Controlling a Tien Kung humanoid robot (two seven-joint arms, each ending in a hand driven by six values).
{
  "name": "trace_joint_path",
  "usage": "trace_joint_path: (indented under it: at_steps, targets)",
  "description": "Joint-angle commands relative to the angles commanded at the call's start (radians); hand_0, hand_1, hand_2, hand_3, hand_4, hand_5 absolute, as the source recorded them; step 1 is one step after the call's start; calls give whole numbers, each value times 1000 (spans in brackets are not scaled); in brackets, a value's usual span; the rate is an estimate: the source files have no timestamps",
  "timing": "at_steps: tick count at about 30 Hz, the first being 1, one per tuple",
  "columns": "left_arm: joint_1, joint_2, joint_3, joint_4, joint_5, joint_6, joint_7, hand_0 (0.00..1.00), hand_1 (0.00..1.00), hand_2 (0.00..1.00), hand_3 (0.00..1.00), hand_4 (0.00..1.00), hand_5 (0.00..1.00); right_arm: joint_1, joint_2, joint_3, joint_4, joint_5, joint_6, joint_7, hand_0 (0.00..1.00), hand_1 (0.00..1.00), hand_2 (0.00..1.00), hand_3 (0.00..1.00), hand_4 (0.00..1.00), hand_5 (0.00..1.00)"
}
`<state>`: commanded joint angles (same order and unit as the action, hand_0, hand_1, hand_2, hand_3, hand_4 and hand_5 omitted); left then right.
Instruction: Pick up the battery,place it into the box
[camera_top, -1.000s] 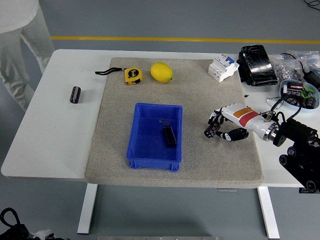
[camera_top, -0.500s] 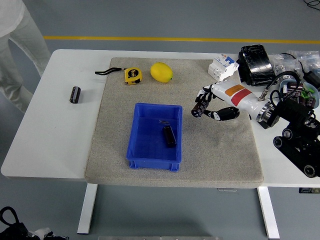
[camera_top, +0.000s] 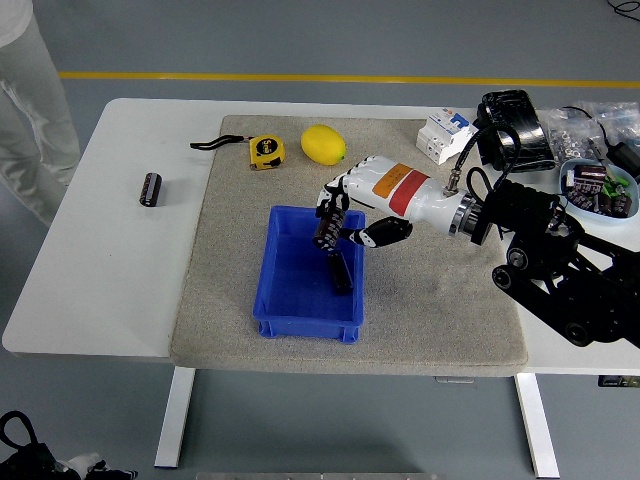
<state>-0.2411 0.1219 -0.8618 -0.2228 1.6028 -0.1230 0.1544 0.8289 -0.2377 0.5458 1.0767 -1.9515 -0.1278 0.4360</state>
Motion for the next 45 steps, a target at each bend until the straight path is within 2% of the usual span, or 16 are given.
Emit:
trace_joint_path:
  at_steps: [3, 4, 9, 10, 20, 27, 33, 34, 35, 41, 45]
  targets:
    - [-1, 1, 1, -1, 0, 0, 1, 619, 547, 577, 713, 728, 698, 8, 4, -9, 1, -8, 6, 19, 464, 474, 521, 520, 659, 53]
    - [-1, 1, -1, -1, 1, 0, 1, 616, 538, 572, 713, 729, 700, 9, 4, -10, 1, -4, 13, 26, 529, 595, 780, 932, 835, 165]
    - [-1, 1, -3, -1, 2, 1, 1, 616, 538, 572, 713, 729, 700, 5, 1, -5, -8, -1, 11, 33, 529, 595, 780, 932, 835, 165]
    - [-2, 1, -3, -1, 2, 1, 2, 612, 539, 569, 712, 726, 696, 4, 1, -3, -11, -3, 13, 33, 579, 666, 878, 998, 855, 164]
    - [-6, 0, -4, -1, 6, 1, 3, 610, 537, 566, 712, 727, 694, -3, 0, 35, -25, -8, 27, 29, 606, 684, 918, 998, 851, 172]
    - [-5, -1, -5, 1, 9, 4, 1, 610, 536, 566, 712, 726, 692, -22, -10, 117, -35, -18, 31, 28, 612, 686, 918, 998, 850, 176]
    - [0, -3, -5, 1, 10, 4, 2, 611, 537, 568, 712, 723, 691, -75, -36, 267, -46, -26, 55, 6, 615, 685, 914, 998, 859, 180]
    - [0, -3, -5, 1, 10, 3, 3, 611, 541, 570, 711, 722, 689, -86, -41, 298, -44, -27, 61, 0, 618, 677, 903, 998, 850, 138]
    - [0, -3, -4, 1, 9, 3, 3, 611, 541, 570, 711, 722, 689, -95, -46, 328, -43, -27, 65, -3, 618, 677, 903, 998, 850, 138]
    - [5, -6, -15, 4, 21, 7, 4, 612, 543, 577, 712, 723, 691, -182, -98, 524, -36, -19, 86, -22, 613, 659, 888, 998, 850, 139]
    - [3, -6, -13, 6, 27, 9, 10, 612, 543, 577, 712, 723, 691, -277, -119, 675, 18, -4, 124, -54, 613, 659, 888, 998, 850, 139]
